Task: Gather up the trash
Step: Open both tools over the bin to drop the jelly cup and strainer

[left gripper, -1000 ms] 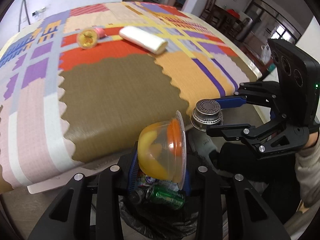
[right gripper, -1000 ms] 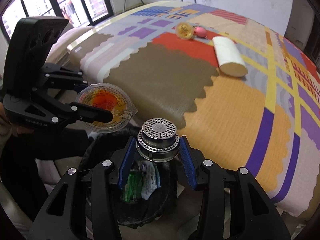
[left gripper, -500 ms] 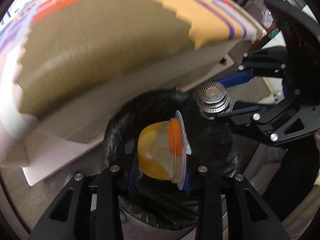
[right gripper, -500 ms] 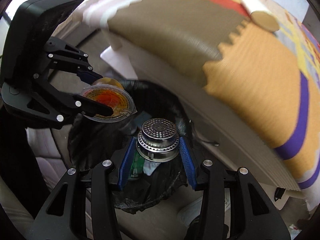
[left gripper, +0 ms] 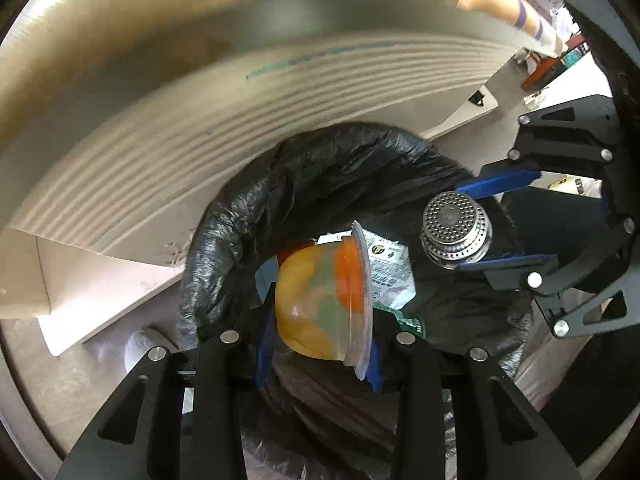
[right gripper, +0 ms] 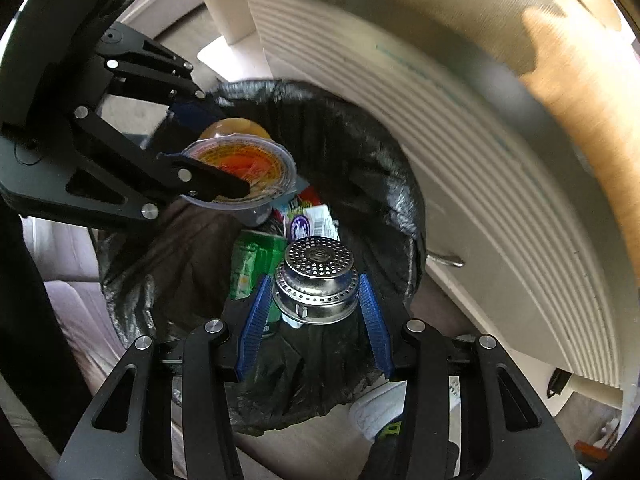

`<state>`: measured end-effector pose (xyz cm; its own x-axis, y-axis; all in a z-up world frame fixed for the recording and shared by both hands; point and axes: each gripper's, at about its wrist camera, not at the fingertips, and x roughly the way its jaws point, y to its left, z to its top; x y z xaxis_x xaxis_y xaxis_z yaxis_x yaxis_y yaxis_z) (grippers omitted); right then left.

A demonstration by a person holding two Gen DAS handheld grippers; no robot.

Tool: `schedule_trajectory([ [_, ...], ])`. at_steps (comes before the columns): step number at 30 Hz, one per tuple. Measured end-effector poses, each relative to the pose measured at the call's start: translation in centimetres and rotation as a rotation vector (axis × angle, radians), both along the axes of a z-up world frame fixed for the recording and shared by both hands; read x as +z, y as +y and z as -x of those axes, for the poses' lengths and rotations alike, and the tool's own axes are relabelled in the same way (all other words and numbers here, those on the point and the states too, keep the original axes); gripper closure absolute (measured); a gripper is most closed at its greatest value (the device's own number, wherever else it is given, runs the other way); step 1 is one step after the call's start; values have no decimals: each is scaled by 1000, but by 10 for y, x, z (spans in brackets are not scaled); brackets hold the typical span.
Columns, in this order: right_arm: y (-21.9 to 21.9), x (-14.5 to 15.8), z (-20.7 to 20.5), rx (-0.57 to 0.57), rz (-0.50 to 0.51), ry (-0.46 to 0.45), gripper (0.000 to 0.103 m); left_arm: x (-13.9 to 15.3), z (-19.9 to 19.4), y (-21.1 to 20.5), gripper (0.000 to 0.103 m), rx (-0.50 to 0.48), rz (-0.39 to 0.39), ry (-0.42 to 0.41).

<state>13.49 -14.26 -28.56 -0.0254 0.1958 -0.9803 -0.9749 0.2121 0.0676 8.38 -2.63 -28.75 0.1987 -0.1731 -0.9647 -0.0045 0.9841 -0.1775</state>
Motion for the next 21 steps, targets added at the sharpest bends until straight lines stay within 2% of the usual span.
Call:
schedule_trajectory([
  [6,3,-8,1,7,18,-23,58,-15,-6,-16,65,-20,-51,14],
  [11,6,-13,-1,-1,26,-35,57,-18,-11,-23,65,-25,-64,23],
  [14,8,-14,-4,-10,27,-24,56,-11,-11,-27,56,-27,-60,-8],
  [16,8,-13,-4,-12,21,-26,51,-4,-14,-27,49,-23,-59,-29],
  [21,4,0,-7,-16,2,-39,50,6,-21,-30,49,-17,-49,-50],
])
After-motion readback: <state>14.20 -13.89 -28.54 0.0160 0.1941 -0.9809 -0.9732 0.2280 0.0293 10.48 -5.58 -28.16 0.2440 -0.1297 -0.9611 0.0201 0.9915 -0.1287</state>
